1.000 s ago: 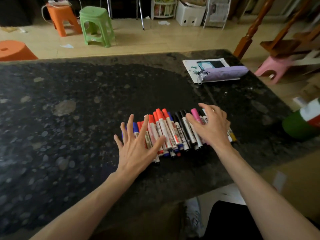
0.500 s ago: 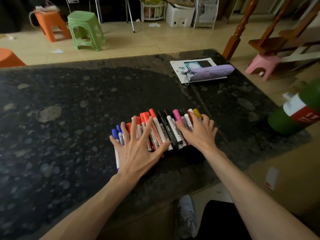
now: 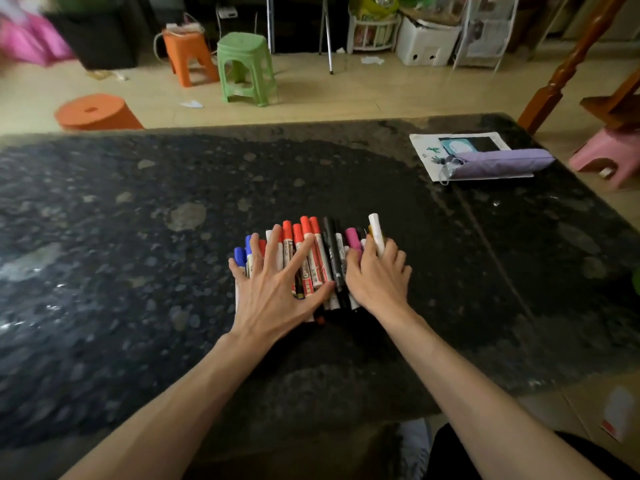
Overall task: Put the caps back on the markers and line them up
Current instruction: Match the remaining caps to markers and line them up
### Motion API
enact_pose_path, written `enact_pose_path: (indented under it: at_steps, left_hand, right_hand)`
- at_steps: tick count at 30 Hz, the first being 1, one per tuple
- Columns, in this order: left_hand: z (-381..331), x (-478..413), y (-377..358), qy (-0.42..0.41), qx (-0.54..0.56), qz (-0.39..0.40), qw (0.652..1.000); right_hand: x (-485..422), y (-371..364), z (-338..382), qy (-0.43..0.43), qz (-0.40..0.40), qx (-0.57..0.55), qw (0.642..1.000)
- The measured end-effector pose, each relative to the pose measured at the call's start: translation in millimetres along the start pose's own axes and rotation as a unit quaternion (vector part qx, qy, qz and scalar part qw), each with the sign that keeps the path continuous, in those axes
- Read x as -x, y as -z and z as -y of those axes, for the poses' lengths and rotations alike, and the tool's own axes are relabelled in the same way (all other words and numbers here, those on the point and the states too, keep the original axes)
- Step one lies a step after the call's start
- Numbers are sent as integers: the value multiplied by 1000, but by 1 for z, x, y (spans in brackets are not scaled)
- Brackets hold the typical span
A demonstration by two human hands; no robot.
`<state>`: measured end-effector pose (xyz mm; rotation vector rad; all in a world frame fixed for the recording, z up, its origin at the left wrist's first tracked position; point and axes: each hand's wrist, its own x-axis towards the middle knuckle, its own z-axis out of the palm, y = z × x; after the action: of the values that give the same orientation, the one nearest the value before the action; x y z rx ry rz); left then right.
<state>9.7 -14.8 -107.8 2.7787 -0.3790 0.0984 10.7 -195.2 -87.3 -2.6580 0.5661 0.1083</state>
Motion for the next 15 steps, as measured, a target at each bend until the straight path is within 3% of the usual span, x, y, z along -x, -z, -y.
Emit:
enact_pose_path:
  at_steps: [9, 15]
  left_hand:
    - [96, -5, 35, 47, -10, 5, 999]
    - [119, -4, 44, 26, 4, 12, 1000]
  right_hand:
    - [1, -34, 95, 81, 47, 5, 996]
    - [5, -40, 113, 108, 53, 4, 993]
